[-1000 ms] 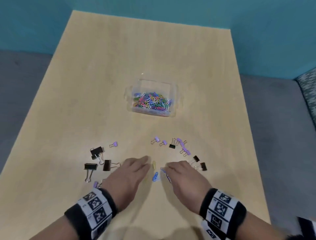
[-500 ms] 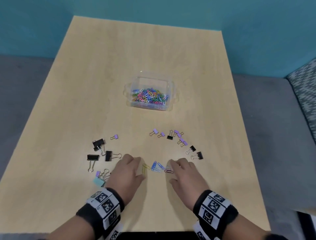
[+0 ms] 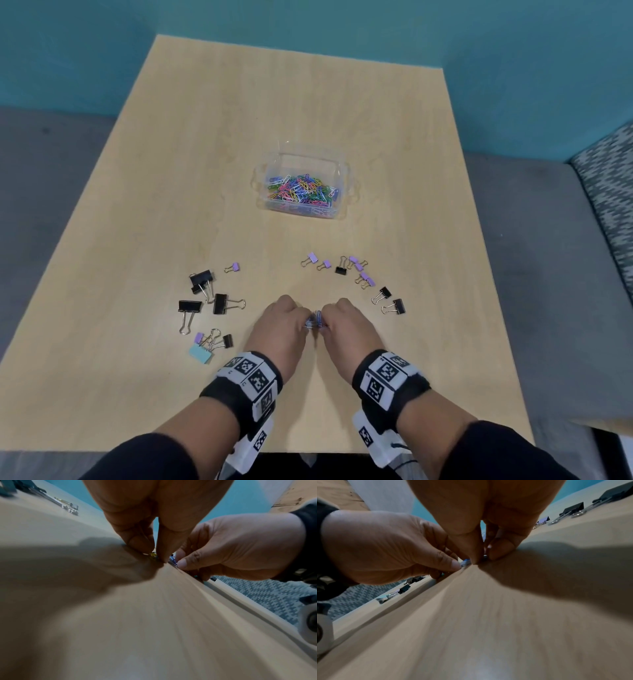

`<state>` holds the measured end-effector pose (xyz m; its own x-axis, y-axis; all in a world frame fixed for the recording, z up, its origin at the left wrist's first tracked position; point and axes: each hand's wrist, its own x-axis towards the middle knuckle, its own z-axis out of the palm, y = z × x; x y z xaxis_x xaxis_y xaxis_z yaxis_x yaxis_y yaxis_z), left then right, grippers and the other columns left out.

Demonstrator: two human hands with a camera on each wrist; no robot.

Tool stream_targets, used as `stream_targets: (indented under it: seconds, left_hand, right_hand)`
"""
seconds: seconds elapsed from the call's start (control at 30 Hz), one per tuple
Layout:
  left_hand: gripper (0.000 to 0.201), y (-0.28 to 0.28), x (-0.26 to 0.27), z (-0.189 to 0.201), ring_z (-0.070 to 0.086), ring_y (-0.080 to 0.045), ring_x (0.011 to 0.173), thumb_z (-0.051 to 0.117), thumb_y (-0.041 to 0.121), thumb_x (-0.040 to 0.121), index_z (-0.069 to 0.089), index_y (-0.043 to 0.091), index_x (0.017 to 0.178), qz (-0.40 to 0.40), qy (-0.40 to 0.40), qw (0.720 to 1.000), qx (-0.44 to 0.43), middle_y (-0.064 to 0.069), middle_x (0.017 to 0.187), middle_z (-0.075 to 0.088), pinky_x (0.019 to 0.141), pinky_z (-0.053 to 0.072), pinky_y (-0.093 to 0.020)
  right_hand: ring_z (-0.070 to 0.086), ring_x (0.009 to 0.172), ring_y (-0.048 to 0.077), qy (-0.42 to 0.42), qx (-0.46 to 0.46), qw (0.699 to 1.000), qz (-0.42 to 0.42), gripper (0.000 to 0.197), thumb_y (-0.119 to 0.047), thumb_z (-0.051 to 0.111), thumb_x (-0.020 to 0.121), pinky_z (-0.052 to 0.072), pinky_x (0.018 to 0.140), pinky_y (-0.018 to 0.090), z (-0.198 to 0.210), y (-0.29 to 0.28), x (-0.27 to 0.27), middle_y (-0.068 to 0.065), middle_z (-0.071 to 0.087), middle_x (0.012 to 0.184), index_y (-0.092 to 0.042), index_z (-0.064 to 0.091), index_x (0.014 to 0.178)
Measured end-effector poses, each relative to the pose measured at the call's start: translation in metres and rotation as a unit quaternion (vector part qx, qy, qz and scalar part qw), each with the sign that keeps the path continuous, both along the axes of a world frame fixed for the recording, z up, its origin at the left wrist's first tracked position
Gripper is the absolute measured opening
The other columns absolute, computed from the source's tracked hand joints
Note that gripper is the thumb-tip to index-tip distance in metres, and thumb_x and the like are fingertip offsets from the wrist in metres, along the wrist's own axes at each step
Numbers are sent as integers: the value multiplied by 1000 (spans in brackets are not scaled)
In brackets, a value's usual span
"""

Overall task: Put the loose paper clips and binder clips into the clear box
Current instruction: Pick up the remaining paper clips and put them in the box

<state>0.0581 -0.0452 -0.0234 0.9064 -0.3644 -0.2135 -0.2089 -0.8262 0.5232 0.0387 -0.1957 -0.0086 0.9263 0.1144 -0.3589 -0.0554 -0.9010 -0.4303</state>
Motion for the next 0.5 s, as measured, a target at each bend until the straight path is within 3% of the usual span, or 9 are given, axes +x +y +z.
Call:
stream_targets:
  seconds: [0.2,0.33,0.5]
  left_hand:
    - [15,-1,1,0,42,-18,60,63,3,75,59,17,78,-18,-5,999,46,1,79,46,48,32,-30]
    - [16,3,3,7,40,-19,64,60,7,83,47,16,76,-21,1,997,69,1,82,43,54,30,-31]
    - [18,7,9,16,37,-19,71,48,18,93,36,20,80,-23,31,994,100,3,87,37,61,30,-30]
  right_hand:
    - [36,72,20,-37,-18,998,43,9,-7,49,89,27,60,31,3,-2,4,5,48,92,-12,55,91]
    - [36,57,20,-48,-76,993,76,25,1,69,62,23,47,28,4,-8,3,3,48,70,-15,52,70]
    - [48,54,20,-52,-158,972,163,35,-7,78,46,19,44,25,7,-20,7,1,51,66,-15,55,71]
